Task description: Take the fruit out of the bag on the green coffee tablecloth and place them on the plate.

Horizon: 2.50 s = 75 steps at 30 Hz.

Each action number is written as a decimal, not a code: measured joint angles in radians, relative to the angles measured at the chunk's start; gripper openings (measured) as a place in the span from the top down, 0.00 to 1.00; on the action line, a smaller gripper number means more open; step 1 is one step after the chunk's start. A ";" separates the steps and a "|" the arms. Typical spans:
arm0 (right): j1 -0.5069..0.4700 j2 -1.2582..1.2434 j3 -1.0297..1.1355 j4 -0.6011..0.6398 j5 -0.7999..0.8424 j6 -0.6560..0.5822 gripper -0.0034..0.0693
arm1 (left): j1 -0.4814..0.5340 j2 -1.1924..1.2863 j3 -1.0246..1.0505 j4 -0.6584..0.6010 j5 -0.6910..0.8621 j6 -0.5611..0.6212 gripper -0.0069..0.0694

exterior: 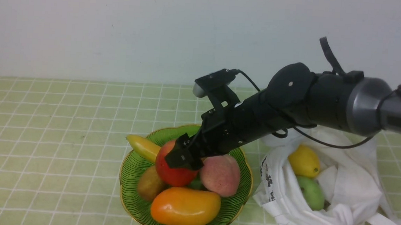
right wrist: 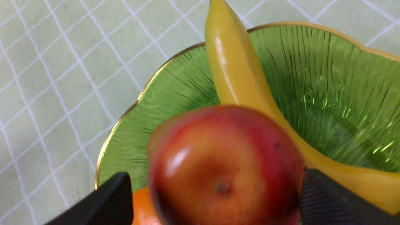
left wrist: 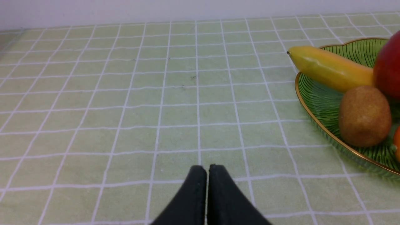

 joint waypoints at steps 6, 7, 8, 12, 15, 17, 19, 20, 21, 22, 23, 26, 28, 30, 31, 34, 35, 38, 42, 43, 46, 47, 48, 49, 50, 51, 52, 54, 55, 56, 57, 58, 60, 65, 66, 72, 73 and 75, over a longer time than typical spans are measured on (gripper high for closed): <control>0.000 0.000 -0.001 -0.001 0.011 0.012 0.02 | 0.000 0.000 0.000 0.000 0.000 0.000 0.92; 0.000 0.000 -0.001 -0.001 0.011 0.012 0.02 | 0.000 0.000 0.000 0.000 0.000 0.000 0.92; 0.000 0.000 -0.003 -0.001 0.011 0.012 0.02 | 0.000 0.000 0.000 0.000 0.000 0.000 0.92; -0.010 0.000 -0.035 -0.013 0.076 0.018 0.02 | 0.000 0.000 0.000 0.000 0.000 0.000 0.92; -0.035 0.000 -0.103 -0.034 0.217 0.055 0.05 | 0.000 0.000 0.000 0.000 0.000 0.000 0.92; -0.058 0.000 -0.172 -0.064 0.346 0.113 0.09 | 0.000 0.000 0.000 0.000 0.000 0.000 0.92; -0.073 0.000 -0.219 -0.094 0.421 0.160 0.13 | 0.000 0.000 0.000 0.000 0.000 0.000 0.92; -0.094 0.000 -0.295 -0.146 0.484 0.235 0.21 | 0.000 0.000 0.000 0.000 0.000 0.000 0.92; -0.102 -0.003 -0.327 -0.190 0.498 0.279 0.25 | 0.000 0.000 0.000 0.000 0.000 0.000 0.92; -0.105 -0.004 -0.335 -0.190 0.500 0.291 0.26 | 0.000 0.000 0.000 0.000 0.000 0.000 0.92; -0.119 -0.019 -0.399 -0.308 0.514 0.415 0.39 | 0.000 0.000 0.000 0.000 0.000 0.000 0.92; -0.126 -0.055 -0.438 -0.497 0.520 0.575 0.59 | 0.000 0.000 0.000 0.000 0.000 0.000 0.92; -0.127 -0.082 -0.439 -0.569 0.526 0.628 0.70 | 0.000 0.000 0.000 0.000 0.000 0.000 0.92; -0.127 -0.144 -0.415 -0.681 0.536 0.709 0.87 | 0.000 0.000 0.000 0.000 0.000 0.000 0.92; -0.127 -0.171 -0.401 -0.706 0.538 0.733 0.91 | 0.000 0.000 0.000 0.000 0.000 0.000 0.92; -0.127 -0.325 -0.317 -0.771 0.542 0.773 0.96 | 0.000 0.000 0.000 0.000 0.000 0.000 0.92; -0.127 -0.335 -0.312 -0.771 0.542 0.773 0.97 | 0.000 0.000 0.000 0.000 0.000 0.000 0.92; -0.127 -0.489 -0.215 -0.778 0.546 0.786 0.97 | 0.000 0.000 0.000 0.000 0.000 0.000 0.92; -0.127 -0.665 -0.092 -0.778 0.548 0.804 0.97 | 0.000 0.000 0.000 0.000 0.000 0.000 0.92; -0.127 -0.725 -0.034 -0.778 0.549 0.816 0.97 | 0.000 0.000 0.000 0.000 0.000 0.000 0.92; -0.127 -0.963 0.170 -0.793 0.471 0.844 0.97 | 0.000 0.000 0.000 0.000 0.000 0.000 0.92; -0.127 -1.053 0.235 -0.799 0.423 0.849 0.97 | 0.000 0.000 0.000 0.000 0.000 0.000 0.92; -0.127 -1.099 0.291 -0.804 0.375 0.856 0.97 | 0.000 0.000 0.000 0.000 0.000 0.000 0.92; -0.127 -1.177 0.366 -0.810 0.319 0.856 0.97 | 0.000 0.000 0.000 0.000 0.000 0.000 0.92; -0.127 -1.226 0.415 -0.815 0.256 0.856 0.97 | 0.000 0.000 0.000 0.000 0.000 0.000 0.92; -0.127 -1.293 0.482 -0.817 0.203 0.856 0.97 | 0.000 0.000 0.000 0.000 0.000 0.000 0.92; -0.127 -1.373 0.570 -0.818 0.102 0.856 0.97 | 0.000 0.000 0.000 0.000 0.000 0.000 0.92; -0.127 -1.519 0.747 -0.820 -0.119 0.856 0.97 | 0.000 0.000 0.000 0.000 0.000 0.000 0.92; -0.127 -1.588 0.827 -0.820 -0.237 0.856 0.97 | 0.000 0.000 0.000 0.000 0.000 0.000 0.92; -0.127 -1.627 0.894 -0.821 -0.305 0.856 0.97 | 0.000 0.000 0.000 0.000 0.000 0.000 0.92; -0.127 -1.671 0.949 -0.823 -0.385 0.856 0.97 | 0.000 0.000 0.000 0.000 0.000 0.000 0.92; -0.127 -1.695 0.991 -0.824 -0.438 0.856 0.97 | 0.000 0.000 0.000 0.000 0.000 0.000 0.92; -0.127 -1.714 1.040 -0.829 -0.504 0.856 0.97 | 0.000 0.000 0.000 0.000 0.000 0.000 0.92; -0.127 -1.714 1.061 -0.833 -0.557 0.856 0.97 | 0.000 0.000 0.000 0.000 0.000 0.000 0.92; -0.127 -1.714 1.061 -0.835 -0.562 0.856 0.97 | 0.000 0.000 0.000 0.000 0.000 0.000 0.92; -0.127 -1.714 1.071 -0.835 -0.560 0.856 0.97 | 0.000 0.000 0.000 0.000 0.000 0.000 0.92; -0.127 -1.714 1.073 -0.835 -0.554 0.856 0.97 | 0.000 0.000 0.000 0.000 0.000 0.000 0.92; -0.127 -1.714 1.073 -0.835 -0.540 0.856 0.97 | 0.000 0.000 0.000 0.000 0.000 0.000 0.92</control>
